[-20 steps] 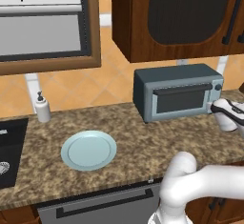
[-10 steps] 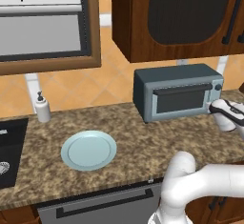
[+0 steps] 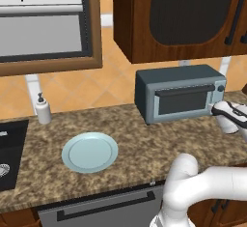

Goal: Pick up the kebab skewer and baguette bread, and place them inside the toaster oven. Close the toaster oven door and start by setting the timer.

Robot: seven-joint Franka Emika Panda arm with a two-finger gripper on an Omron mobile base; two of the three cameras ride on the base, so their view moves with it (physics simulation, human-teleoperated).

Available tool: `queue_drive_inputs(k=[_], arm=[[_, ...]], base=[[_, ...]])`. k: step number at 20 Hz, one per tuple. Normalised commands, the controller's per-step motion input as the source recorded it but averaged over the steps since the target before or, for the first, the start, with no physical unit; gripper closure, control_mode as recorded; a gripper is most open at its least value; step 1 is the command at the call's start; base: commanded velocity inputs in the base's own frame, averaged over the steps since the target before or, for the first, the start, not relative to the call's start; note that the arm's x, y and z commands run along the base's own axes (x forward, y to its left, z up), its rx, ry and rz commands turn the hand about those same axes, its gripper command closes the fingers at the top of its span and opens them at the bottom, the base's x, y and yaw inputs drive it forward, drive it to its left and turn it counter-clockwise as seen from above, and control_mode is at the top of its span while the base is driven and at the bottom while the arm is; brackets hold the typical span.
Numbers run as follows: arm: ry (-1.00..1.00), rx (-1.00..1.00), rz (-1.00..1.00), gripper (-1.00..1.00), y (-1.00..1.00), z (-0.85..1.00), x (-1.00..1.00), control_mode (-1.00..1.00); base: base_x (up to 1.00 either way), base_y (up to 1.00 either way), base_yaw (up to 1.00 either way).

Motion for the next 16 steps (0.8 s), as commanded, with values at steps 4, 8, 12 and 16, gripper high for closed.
queue_drive_inputs(k=[4,8,12,16], arm=[[0.0,0.0,0.0,1.0,0.0,0.0,0.0,-1.0],[0.0,0.0,0.0,1.0,0.0,0.0,-0.04,-1.0],[0.0,0.03,0.0,1.0,-0.02,0.0,-0.12,-1.0],[0.0,0.04,0.0,1.0,-0.07,0.0,-0.1,-1.0]], base=[[0.0,0.0,0.0],[0.0,0.0,0.0],[0.0,0.0,0.0],[0.0,0.0,0.0]])
